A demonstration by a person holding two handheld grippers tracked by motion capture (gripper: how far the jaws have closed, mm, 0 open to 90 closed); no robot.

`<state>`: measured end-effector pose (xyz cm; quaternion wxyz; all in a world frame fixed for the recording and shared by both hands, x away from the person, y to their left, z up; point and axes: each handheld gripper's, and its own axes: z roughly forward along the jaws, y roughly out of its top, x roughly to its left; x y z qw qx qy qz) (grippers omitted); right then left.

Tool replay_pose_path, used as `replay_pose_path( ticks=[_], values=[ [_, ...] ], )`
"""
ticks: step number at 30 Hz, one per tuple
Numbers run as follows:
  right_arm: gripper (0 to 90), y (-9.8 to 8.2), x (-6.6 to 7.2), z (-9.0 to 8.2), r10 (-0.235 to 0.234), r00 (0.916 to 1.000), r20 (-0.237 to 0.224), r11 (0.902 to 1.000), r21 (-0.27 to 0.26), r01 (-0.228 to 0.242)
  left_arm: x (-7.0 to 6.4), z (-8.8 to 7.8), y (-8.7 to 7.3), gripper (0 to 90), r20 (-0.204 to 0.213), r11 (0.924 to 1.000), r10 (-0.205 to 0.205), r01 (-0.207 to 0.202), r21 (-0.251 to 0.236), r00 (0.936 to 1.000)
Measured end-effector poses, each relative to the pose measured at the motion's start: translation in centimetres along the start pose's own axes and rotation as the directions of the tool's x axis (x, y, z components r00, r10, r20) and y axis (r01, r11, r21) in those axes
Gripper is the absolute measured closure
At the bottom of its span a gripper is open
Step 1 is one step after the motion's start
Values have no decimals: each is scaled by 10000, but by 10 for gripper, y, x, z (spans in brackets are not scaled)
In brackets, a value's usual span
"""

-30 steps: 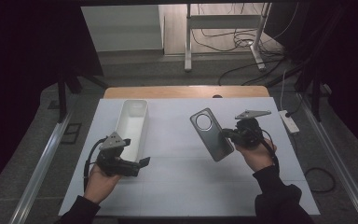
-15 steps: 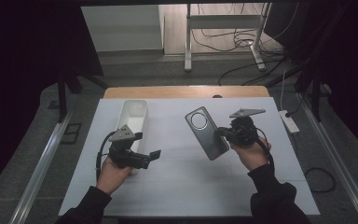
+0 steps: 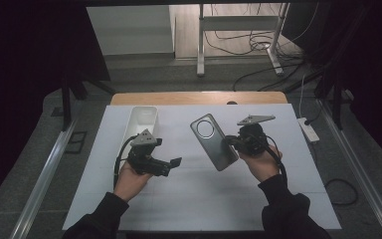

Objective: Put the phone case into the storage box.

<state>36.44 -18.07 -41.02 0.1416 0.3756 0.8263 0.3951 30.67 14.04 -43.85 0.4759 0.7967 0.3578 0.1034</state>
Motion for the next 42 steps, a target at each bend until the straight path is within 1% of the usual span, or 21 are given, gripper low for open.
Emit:
replay_pose_path(
  ticks=[6, 7, 14, 21, 25, 27, 31, 34, 37, 42],
  values=[
    [885, 4, 6, 5, -51, 9999, -91, 10000, -15, 51, -2, 6, 5, 0, 57, 10000, 22, -22, 51, 10000],
    [885, 4, 8, 6, -76, 9999, -98, 10000, -12, 76, -2, 8, 6, 0, 46, 9999, 78, -78, 94, 10000],
    [885, 7, 16, 12, -101, 9997, -213, 9999, -19, 100, -4, 17, 11, 0, 143, 9998, 50, -53, 194, 9999],
    [885, 9, 23, 16, -97, 9992, -379, 9999, -67, 95, -5, 26, 15, 1, 168, 9993, -76, 70, 355, 9998],
    [885, 8, 25, 17, -75, 9989, -457, 10000, -61, 73, -6, 28, 14, 1, 180, 9991, -112, 105, 408, 9998],
    [885, 8, 26, 17, -83, 9989, -457, 9999, -85, 79, -7, 29, 15, 1, 321, 9991, -212, 201, 368, 9993],
    [885, 6, 30, 18, -103, 9987, -500, 9999, -93, 98, -8, 29, 15, 13, 255, 9991, -178, 168, 397, 9995],
    [885, 5, 32, 20, -120, 9987, -496, 9999, -85, 116, -8, 31, 13, 24, 274, 9988, -338, 328, 353, 9991],
    [885, 4, 34, 21, -149, 9985, -530, 9999, -81, 145, -8, 32, 12, 43, 344, 9985, -381, 367, 412, 9987],
    [885, 2, 37, 23, -140, 9982, -585, 9999, -62, 137, -11, 35, 11, 85, 431, 9981, -278, 253, 564, 9987]
  ],
)
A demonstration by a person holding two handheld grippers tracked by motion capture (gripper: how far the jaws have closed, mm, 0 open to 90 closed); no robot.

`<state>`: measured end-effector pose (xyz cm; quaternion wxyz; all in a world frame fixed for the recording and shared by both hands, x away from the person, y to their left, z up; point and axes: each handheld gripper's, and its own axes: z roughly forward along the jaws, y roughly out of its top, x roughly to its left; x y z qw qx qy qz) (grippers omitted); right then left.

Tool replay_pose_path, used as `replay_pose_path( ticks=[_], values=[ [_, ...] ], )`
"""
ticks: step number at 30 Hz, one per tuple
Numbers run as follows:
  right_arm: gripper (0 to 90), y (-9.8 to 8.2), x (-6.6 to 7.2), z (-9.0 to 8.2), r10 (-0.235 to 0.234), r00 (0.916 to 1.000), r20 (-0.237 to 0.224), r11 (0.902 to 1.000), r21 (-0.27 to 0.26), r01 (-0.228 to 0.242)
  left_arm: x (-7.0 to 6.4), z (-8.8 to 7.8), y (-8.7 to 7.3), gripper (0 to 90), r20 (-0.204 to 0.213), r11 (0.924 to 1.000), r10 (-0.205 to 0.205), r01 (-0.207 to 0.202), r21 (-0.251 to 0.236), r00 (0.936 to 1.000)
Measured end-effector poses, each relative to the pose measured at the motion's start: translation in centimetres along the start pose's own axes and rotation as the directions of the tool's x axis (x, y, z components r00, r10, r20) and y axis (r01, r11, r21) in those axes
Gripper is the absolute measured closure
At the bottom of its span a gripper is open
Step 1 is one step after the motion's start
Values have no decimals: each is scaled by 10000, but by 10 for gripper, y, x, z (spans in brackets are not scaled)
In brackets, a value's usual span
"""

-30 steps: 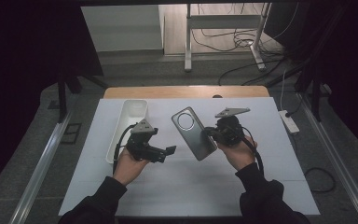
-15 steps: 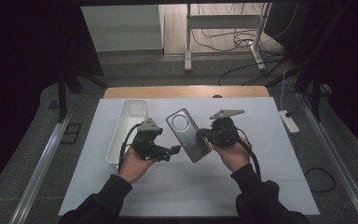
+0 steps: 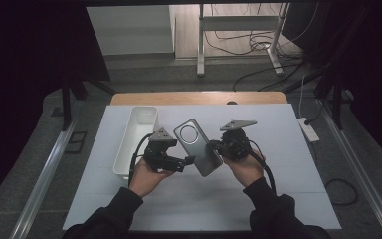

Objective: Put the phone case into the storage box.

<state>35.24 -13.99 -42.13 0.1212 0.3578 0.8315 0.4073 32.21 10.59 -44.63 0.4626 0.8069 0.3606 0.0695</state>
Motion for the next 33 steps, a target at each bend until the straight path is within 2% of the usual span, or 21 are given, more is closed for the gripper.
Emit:
replay_pose_path(
  ticks=[9, 15, 19, 20, 21, 22, 23, 24, 28, 33],
  values=[
    [885, -2, 7, 2, -122, 9998, -153, 9999, -3, 122, -1, 5, -3, 210, 365, 9998, -80, 74, 166, 9993],
    [884, -3, 10, 2, -188, 9997, -167, 9998, -57, 187, 1, 4, -4, 405, 743, 9989, -456, 445, 162, 9962],
    [881, -5, 11, 2, -278, 9996, -110, 9996, -39, 277, 4, 4, -5, 568, 1268, 9964, -828, 799, 274, 9885],
    [881, -5, 11, 2, -278, 9996, -110, 9996, -39, 277, 4, 4, -5, 615, 1268, 9964, -828, 799, 274, 9885],
    [879, -6, 11, 3, -329, 9994, -98, 9994, 40, 329, 7, 3, -6, 670, 1576, 9934, -1146, 1123, 236, 9808],
    [878, -7, 11, 3, -369, 9992, -122, 9993, 61, 369, 9, 2, -6, 706, 1855, 9916, -1296, 1277, 225, 9741],
    [877, -7, 12, 4, -365, 9992, -135, 9993, 81, 366, 10, 2, -6, 757, 1950, 9901, -1406, 1380, 268, 9707],
    [878, -8, 12, 4, -382, 9992, -143, 9992, 71, 383, 9, 1, -5, 788, 1797, 9916, -1294, 1258, 311, 9752],
    [877, -9, 12, 5, -403, 9989, -223, 9991, 109, 406, 7, 1, -5, 793, 1780, 9924, -1219, 1167, 396, 9764],
    [868, -9, 11, 1, -273, 9982, -532, 9996, -56, 271, 8, -4, -3, 795, 1607, 9957, -886, 832, 402, 9830]
  ],
)
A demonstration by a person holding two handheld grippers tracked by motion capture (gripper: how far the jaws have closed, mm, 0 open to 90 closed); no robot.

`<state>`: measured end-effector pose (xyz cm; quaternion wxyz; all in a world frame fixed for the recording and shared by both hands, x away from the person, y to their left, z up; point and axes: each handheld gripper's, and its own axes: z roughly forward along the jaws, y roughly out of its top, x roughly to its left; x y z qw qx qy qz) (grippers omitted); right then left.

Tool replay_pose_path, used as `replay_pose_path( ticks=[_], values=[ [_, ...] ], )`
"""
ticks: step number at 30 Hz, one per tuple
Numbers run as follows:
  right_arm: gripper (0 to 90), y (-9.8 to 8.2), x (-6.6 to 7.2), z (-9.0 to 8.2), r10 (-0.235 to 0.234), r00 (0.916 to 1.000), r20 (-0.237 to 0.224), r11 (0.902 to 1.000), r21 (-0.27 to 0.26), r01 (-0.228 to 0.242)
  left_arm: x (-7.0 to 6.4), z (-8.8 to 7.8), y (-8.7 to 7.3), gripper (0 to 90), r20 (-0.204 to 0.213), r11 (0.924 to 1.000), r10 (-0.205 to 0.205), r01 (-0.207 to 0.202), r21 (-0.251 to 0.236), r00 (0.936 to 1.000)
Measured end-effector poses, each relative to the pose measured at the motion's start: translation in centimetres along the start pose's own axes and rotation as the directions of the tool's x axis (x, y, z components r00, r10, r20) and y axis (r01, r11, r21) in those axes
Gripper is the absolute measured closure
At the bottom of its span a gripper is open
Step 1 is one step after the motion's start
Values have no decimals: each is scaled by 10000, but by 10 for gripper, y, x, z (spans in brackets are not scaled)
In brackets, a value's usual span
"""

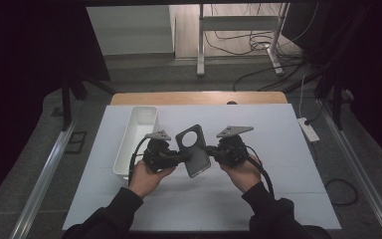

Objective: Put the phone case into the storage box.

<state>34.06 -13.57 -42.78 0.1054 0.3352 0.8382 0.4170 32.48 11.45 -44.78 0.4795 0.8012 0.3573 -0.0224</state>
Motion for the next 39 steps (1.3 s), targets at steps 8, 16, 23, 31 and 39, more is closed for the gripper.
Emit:
replay_pose_path(
  ticks=[8, 16, 23, 31, 39],
  values=[
    [614, 0, -7, -15, 59, 9990, -439, 9998, -162, -66, 5, -8, 0, 795, -243, 9995, 232, -226, 237, 9994],
    [260, 0, -14, -24, -210, 9951, -962, 9993, -332, 179, 10, -18, 0, 794, -152, 9989, 433, -431, 169, 9989],
    [9, -3, -13, -22, -433, 9889, -1419, 9986, -364, 385, 11, -23, 0, 794, 30, 9976, 676, -677, 146, 9977],
    [20, -2, -8, -21, -437, 9853, -1654, 9990, -93, 428, 1, -20, 3, 794, 548, 9928, 1152, -1168, 262, 9918],
    [218, 1, -6, -23, -549, 9807, -1877, 9982, -343, 493, -10, -15, 5, 794, 1077, 9852, 1646, -1687, 301, 9805]
  ],
)
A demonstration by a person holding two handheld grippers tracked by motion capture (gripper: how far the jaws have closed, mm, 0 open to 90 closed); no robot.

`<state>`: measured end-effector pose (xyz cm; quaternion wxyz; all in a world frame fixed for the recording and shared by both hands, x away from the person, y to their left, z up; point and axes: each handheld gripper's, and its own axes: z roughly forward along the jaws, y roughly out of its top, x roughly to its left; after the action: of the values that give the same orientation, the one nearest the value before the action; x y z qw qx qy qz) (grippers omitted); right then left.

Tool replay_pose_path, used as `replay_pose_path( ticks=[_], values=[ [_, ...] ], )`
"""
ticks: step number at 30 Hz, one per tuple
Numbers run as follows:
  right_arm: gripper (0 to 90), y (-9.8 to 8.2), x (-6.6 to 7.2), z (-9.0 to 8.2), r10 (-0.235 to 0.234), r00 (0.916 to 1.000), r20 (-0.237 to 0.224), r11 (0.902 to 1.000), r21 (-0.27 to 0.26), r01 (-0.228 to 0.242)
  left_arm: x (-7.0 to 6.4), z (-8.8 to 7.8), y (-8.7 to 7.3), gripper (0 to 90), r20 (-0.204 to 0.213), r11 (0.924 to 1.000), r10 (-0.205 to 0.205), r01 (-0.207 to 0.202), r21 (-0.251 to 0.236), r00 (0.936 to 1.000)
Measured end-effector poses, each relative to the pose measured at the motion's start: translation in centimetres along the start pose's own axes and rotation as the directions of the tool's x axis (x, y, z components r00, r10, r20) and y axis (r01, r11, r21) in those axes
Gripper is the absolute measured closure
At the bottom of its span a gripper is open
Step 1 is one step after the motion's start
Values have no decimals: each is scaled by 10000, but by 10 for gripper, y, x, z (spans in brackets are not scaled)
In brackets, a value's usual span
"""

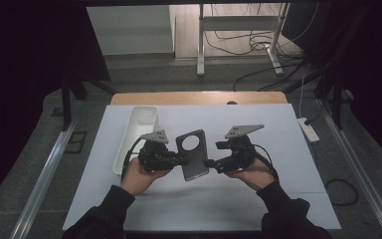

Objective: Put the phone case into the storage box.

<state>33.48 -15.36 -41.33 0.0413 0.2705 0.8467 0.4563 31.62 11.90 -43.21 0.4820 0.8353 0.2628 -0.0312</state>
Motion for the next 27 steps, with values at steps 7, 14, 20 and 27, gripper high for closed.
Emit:
replay_pose_path(
  ticks=[7, 14, 20, 27],
  values=[
    [380, 0, 3, 1, -404, 9983, -414, 9992, -3, 404, -5, 4, 2, 793, 264, 9996, 280, -281, 44, 9993],
    [648, -1, 3, 4, -500, 9945, -919, 9987, 77, 509, -9, 8, 2, 792, 337, 9982, 573, -578, 162, 9978],
    [807, 0, 3, -3, -977, 9878, -1210, 9952, -206, 959, -2, 4, 0, 786, 67, 9997, 263, -263, -24, 9996],
    [813, 1, 11, -2, -1206, 9920, -380, 9927, 39, 1208, -3, 2, 1, 520, -1018, 9995, 183, -210, -255, 9946]
  ],
)
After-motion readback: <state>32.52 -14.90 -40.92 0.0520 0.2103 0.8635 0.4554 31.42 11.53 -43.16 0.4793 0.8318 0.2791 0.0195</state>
